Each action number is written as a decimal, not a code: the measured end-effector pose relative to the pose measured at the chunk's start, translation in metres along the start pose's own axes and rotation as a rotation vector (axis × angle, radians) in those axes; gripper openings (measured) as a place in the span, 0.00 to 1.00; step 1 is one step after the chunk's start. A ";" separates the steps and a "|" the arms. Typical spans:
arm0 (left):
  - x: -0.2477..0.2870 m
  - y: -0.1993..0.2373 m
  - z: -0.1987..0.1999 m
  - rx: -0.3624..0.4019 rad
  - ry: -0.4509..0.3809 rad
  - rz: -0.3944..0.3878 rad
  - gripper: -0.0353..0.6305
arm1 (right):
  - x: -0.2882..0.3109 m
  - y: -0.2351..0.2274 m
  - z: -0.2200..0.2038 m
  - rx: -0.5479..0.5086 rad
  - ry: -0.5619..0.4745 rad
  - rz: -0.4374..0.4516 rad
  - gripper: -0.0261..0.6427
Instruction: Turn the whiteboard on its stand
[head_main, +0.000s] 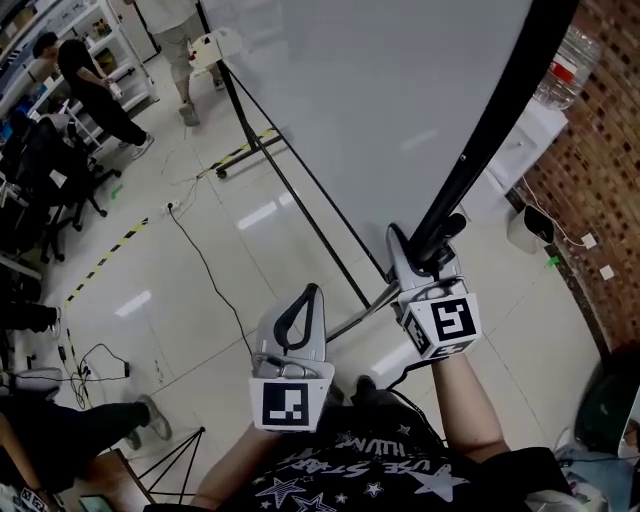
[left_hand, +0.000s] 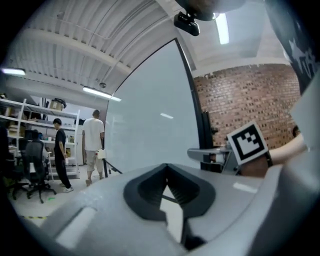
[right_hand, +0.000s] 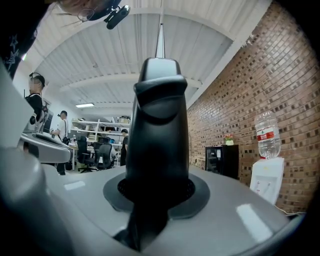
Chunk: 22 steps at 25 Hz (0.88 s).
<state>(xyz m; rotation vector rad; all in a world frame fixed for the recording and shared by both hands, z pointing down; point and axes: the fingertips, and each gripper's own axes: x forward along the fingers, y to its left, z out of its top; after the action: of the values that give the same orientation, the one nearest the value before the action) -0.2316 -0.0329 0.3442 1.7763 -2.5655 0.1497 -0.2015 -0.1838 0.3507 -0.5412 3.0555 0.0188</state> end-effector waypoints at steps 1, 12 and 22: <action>0.003 -0.008 0.001 0.004 0.004 -0.017 0.06 | -0.003 -0.001 0.001 -0.001 0.000 -0.001 0.20; 0.042 -0.052 0.009 -0.003 -0.023 -0.062 0.06 | -0.049 -0.010 0.007 0.016 0.004 0.007 0.19; 0.043 -0.113 0.010 -0.008 -0.008 -0.146 0.06 | -0.093 -0.023 0.009 -0.004 0.007 0.002 0.19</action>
<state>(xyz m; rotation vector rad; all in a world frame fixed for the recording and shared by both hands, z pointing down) -0.1406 -0.1132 0.3447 1.9558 -2.4259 0.1302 -0.1058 -0.1729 0.3454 -0.5400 3.0631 0.0234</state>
